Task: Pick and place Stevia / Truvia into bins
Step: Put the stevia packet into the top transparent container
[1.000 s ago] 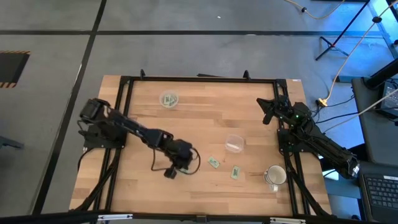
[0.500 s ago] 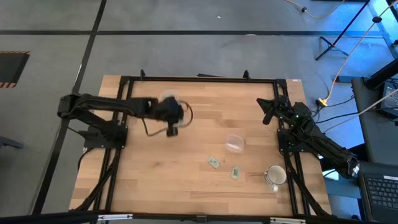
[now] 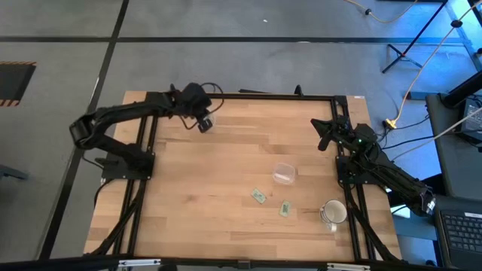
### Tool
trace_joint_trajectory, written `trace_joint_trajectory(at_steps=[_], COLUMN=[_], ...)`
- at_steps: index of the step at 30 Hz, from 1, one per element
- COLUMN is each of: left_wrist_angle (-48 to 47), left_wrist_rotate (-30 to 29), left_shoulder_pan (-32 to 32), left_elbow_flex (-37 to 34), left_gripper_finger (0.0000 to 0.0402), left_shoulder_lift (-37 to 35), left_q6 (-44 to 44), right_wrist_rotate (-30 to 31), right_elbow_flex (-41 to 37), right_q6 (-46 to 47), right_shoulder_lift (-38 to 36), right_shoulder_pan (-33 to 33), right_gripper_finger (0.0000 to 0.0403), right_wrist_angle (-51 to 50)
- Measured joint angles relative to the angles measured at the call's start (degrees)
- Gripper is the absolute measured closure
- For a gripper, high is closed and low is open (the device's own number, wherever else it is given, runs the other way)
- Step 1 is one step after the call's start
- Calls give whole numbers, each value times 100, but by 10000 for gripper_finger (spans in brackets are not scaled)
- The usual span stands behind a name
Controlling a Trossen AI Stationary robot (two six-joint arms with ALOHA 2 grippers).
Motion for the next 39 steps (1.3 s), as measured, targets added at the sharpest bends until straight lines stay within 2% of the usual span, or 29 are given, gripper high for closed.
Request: trace_joint_trajectory(at_steps=[6, 14, 20, 25, 31, 39], left_wrist_angle=[21, 75, 97, 143, 152, 141], left_wrist_rotate=[701, 961, 954, 895, 874, 541], left_shoulder_pan=[551, 956, 1081, 1079, 1079, 1046], left_elbow_flex=[0, 0, 0, 0, 0, 0], left_gripper_finger=[400, 400, 400, 390, 347, 300], left_shoulder_lift=[365, 1176, 1442, 1460, 1344, 655], left_q6=[103, 269, 424, 462, 521, 562], right_wrist_rotate=[1, -1, -1, 1, 1, 0], right_elbow_flex=[0, -1, 0, 0, 0, -1], right_q6=[22, 24, 24, 15, 22, 4], right_shoulder_lift=[0, 0, 0, 0, 0, 2], right_shoulder_pan=[0, 0, 0, 0, 1, 1], right_gripper_finger=[373, 373, 373, 373, 373, 373], right_wrist_angle=[0, -1, -2, -1, -2, 0])
